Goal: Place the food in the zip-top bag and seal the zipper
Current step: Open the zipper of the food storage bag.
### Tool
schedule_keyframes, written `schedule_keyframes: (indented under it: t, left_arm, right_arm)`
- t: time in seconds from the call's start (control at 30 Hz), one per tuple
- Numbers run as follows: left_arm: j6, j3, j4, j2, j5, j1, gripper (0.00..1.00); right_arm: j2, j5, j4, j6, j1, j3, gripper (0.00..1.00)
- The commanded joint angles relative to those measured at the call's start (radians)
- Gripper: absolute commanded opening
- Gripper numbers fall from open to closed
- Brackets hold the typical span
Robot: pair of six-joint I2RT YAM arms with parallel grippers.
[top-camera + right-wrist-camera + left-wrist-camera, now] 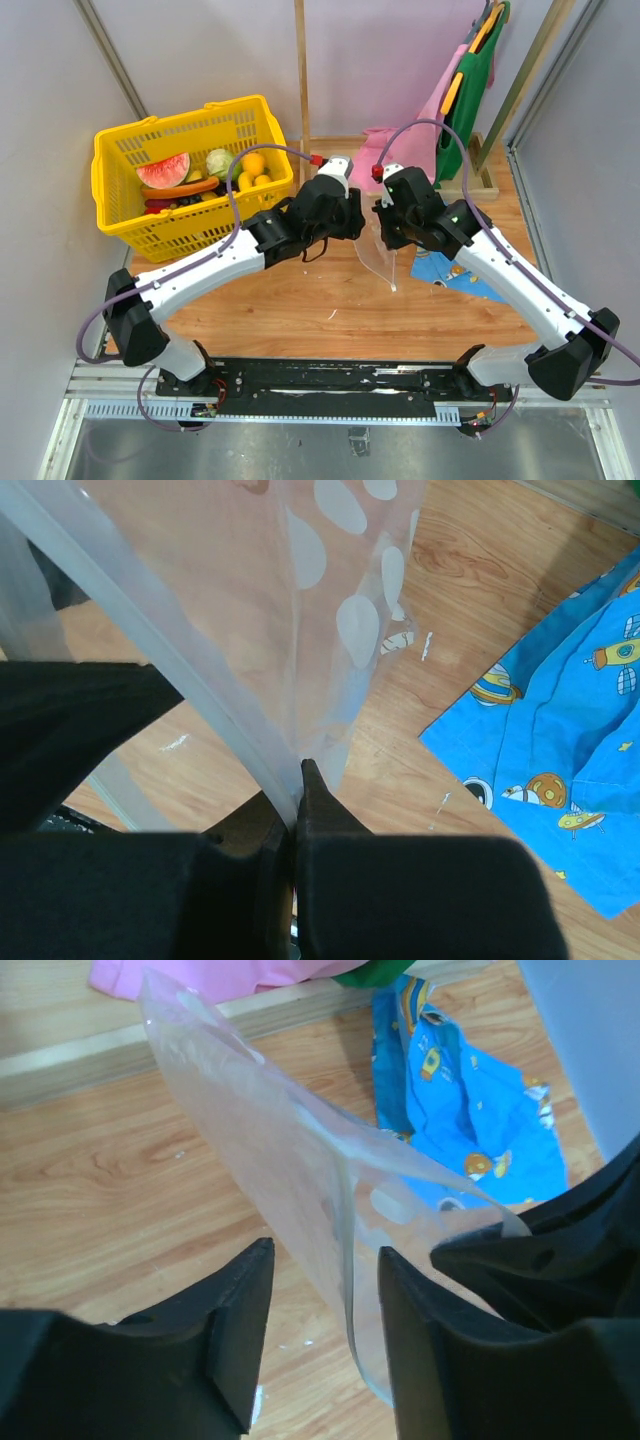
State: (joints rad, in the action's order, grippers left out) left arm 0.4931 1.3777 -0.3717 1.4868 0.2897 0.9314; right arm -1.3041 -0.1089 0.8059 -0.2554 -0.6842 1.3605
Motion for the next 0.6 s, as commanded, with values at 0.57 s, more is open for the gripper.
schedule_keyframes:
  t: [0.57]
  left_arm:
    - [0.223,0.039,-0.059,0.048,-0.147,-0.108,0.0]
  right_arm:
    - [0.224,-0.161,-0.148,0.041,0.009,-0.263,0.29]
